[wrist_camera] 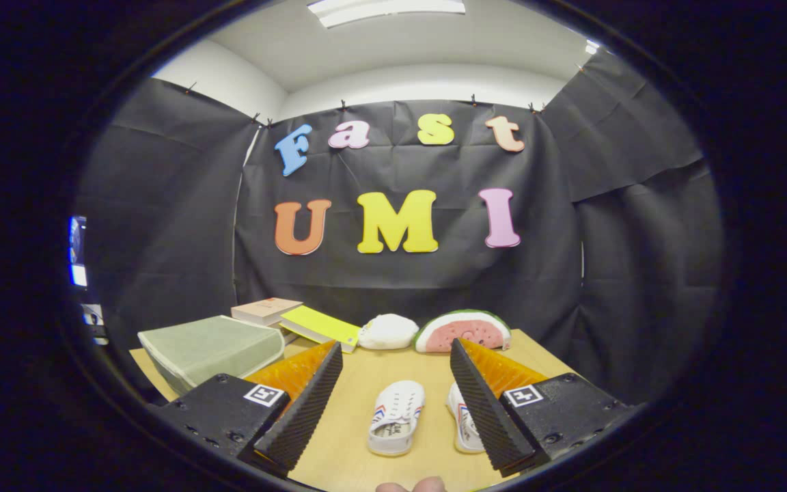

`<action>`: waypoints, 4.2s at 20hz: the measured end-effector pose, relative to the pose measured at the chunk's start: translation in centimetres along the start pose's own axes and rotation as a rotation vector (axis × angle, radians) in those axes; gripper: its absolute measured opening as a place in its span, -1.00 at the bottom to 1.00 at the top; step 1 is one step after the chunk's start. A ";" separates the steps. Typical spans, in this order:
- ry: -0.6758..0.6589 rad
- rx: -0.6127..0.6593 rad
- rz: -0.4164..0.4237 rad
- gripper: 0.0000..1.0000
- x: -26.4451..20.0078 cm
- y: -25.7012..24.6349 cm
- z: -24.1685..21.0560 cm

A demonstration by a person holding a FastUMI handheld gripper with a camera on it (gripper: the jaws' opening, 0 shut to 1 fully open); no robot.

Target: Open the storage box then place both shoes into the box .Put the left shoe in first, then the right shoe, with the right side of both shoes facing outward in a uniform manner.

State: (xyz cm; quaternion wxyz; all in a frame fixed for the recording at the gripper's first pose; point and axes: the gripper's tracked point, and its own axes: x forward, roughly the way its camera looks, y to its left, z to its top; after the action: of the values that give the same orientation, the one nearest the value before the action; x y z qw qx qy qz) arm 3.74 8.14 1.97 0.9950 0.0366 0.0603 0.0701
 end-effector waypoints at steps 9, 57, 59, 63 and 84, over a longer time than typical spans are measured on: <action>0.272 0.267 0.377 1.00 4.7 11.4 -5.2; 0.569 0.775 0.851 -0.90 5.1 23.7 1.7; 0.552 0.726 0.851 -0.89 4.8 24.9 3.6; 0.528 0.649 0.866 -0.89 4.9 28.1 6.7; 0.467 0.204 0.896 0.19 8.9 46.7 9.4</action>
State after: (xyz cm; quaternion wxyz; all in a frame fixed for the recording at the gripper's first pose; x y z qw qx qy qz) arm 7.37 54.98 14.03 0.8188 0.1393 0.2658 0.4895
